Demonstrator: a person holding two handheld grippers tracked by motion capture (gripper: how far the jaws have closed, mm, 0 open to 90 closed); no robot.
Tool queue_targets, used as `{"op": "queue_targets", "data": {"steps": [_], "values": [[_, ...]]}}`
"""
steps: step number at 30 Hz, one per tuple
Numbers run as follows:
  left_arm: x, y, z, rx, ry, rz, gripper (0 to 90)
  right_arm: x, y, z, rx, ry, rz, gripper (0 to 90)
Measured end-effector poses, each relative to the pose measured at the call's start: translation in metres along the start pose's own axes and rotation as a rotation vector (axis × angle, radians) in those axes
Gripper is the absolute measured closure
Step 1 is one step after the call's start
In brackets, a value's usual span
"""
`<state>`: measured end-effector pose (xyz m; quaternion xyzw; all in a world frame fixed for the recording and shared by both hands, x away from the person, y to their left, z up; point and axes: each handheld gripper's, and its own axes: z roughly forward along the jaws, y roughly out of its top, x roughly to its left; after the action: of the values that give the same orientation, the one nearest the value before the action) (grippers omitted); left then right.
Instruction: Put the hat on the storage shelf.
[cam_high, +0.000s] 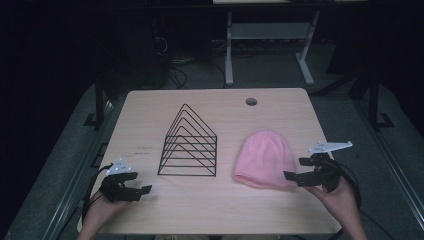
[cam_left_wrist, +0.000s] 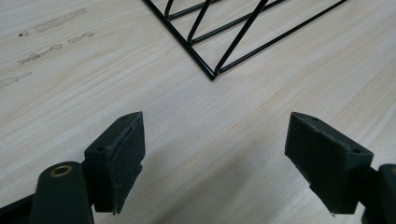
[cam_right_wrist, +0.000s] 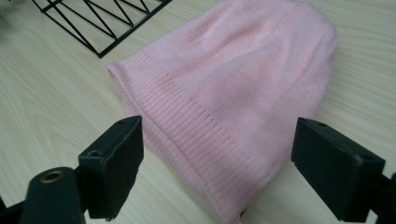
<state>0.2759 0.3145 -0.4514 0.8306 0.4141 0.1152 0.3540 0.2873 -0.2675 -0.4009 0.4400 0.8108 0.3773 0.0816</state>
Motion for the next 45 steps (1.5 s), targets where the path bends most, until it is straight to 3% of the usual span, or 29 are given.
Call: {"op": "queue_targets", "data": {"steps": [14, 29, 45], "values": [[0.001, 0.0, -0.001, 0.007, -0.001, -0.003, 20.4, -0.015, 0.025, 0.005, 0.043, -0.006, -0.001, 16.5], [0.0, 0.002, -0.003, -0.001, 0.005, 0.002, 20.4, -0.032, 0.052, 0.004, 0.035, -0.026, 0.02, 17.0], [0.001, 0.001, -0.002, 0.0, 0.005, 0.003, 20.4, -0.059, 0.082, 0.04, 0.12, 0.019, 0.044, 16.9]]}}
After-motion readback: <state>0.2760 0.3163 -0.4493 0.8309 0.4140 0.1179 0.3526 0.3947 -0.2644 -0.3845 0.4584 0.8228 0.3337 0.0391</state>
